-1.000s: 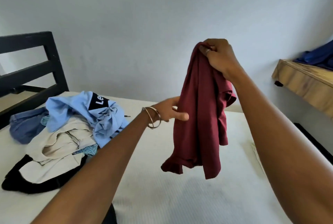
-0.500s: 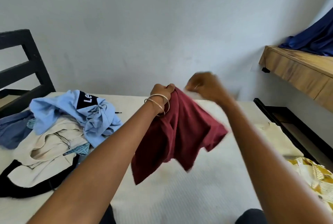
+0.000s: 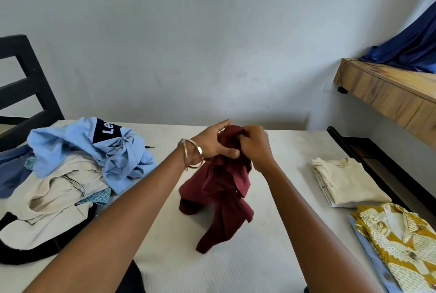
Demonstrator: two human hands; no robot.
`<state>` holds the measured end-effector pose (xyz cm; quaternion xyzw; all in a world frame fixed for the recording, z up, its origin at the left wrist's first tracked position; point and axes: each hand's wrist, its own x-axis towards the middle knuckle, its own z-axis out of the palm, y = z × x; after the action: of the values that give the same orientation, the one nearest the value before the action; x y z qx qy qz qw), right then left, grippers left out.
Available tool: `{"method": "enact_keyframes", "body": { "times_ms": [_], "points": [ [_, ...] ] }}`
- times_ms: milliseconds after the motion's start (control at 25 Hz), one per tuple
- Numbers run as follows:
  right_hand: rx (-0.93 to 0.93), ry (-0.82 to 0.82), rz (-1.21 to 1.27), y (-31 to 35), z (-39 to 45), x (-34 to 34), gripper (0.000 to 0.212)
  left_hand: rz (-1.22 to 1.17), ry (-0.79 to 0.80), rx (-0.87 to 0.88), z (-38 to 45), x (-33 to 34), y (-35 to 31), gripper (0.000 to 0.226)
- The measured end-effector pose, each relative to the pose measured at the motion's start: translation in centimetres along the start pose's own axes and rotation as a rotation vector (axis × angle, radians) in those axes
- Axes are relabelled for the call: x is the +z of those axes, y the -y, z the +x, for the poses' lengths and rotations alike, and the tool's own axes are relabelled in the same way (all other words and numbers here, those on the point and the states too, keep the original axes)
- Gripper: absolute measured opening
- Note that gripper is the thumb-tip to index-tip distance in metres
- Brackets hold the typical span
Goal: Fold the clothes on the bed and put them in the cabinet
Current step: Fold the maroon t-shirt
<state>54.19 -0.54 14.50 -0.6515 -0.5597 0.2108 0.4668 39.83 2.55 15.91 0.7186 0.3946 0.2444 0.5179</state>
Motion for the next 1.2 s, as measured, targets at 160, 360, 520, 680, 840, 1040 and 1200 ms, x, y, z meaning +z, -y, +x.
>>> {"method": "enact_keyframes", "body": {
  "times_ms": [160,360,520,680,840,1040,1200],
  "points": [
    [-0.177,-0.031,-0.215,0.8,1.5,-1.3,0.023,0.351,-0.389,-0.047,1.9,0.1,-0.5,0.045],
    [-0.298,0.064,-0.654,0.6,3.2,-4.6,0.013,0.475,-0.775,-0.046,2.9,-3.5,-4.1,0.036],
    [-0.277,-0.214,-0.758,0.9,5.0,-7.8,0.026,0.357,-0.929,0.208,2.4,-6.3,-5.1,0.046],
    [-0.078,-0.232,-0.316,-0.7,5.8,-9.5,0.024,0.660,-0.711,0.404,0.7,-8.6,-3.9,0.037],
    [-0.075,0.307,-0.587,-4.4,3.4,-9.2,0.014,0.671,-0.141,0.103,-0.4,-9.2,0.6,0.033],
    [0.257,0.953,-0.750,-6.3,0.5,-8.3,0.030,0.803,0.564,-0.667,-1.6,-6.7,5.7,0.037],
    [0.240,0.729,-1.298,-9.4,1.0,-6.3,0.045,1.349,0.199,-0.614,0.3,-5.7,9.6,0.052]
  ]
}}
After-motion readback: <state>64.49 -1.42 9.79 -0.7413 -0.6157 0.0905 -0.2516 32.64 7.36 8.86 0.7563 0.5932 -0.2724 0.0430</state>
